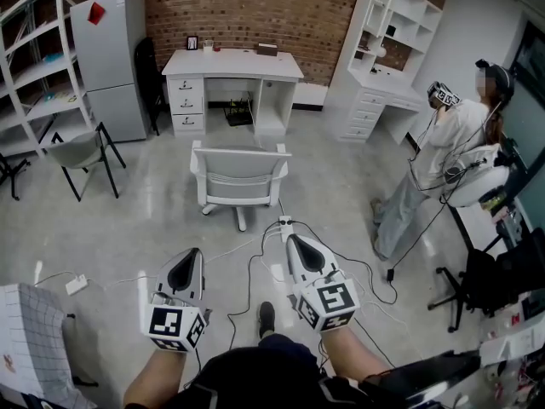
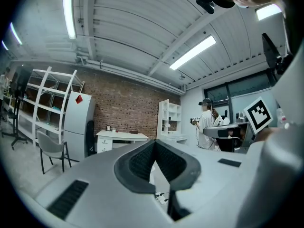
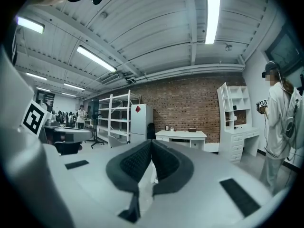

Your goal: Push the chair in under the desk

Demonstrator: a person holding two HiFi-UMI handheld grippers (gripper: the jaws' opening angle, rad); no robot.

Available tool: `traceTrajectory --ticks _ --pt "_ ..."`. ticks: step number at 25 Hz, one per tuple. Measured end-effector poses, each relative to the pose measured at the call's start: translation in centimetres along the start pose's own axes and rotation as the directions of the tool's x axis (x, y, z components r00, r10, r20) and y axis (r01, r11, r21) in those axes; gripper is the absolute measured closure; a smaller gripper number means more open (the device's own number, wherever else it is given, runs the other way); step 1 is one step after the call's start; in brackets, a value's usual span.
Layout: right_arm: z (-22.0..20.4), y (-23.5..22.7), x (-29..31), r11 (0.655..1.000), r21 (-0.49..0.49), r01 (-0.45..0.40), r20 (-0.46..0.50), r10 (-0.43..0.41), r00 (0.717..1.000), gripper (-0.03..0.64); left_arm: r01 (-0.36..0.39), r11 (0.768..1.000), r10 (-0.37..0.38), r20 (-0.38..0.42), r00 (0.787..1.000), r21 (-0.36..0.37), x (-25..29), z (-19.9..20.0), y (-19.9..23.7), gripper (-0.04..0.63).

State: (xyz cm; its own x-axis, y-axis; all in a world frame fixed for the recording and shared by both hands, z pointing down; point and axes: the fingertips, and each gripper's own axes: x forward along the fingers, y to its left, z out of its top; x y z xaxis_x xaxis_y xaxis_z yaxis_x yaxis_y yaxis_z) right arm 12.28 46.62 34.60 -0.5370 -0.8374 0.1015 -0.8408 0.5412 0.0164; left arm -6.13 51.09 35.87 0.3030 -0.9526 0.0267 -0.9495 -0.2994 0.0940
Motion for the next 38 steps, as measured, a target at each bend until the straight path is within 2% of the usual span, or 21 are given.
traceTrajectory --ticks 7,19,24,29,38 --pt "0.5 -2.8 3.9 0.999 0.018 -0.028 0.019 0.027 0.999 0.609 -0.033 0.999 0.033 -0.008 0.999 0.026 4.3 0.5 1.1 0.588" --pt "1.1 -10.3 9.6 0.997 0.055 -0.059 0.037 0.057 0.998 0.609 -0.082 0.996 0.083 -0.026 0.996 0.034 12.5 0.9 0.9 0.588" --pt "1.2 -12.6 11.5 0.994 0.047 -0.099 0.038 0.097 0.995 0.609 -0.109 0.993 0.110 -0.022 0.994 0.041 15.5 1.5 0.5 0.588" --pt "1.6 -15.9 13.6 0.994 0.043 -0.101 0.038 0.099 0.994 0.609 -0.140 0.989 0.142 -0.043 0.989 0.038 18.2 1.1 0.6 0.588" --pt "1.1 -18.9 15.8 0.992 0.032 -0.122 0.051 0.120 0.991 0.609 -0.153 0.987 0.155 -0.047 0.987 0.039 22.7 0.6 0.2 0.588"
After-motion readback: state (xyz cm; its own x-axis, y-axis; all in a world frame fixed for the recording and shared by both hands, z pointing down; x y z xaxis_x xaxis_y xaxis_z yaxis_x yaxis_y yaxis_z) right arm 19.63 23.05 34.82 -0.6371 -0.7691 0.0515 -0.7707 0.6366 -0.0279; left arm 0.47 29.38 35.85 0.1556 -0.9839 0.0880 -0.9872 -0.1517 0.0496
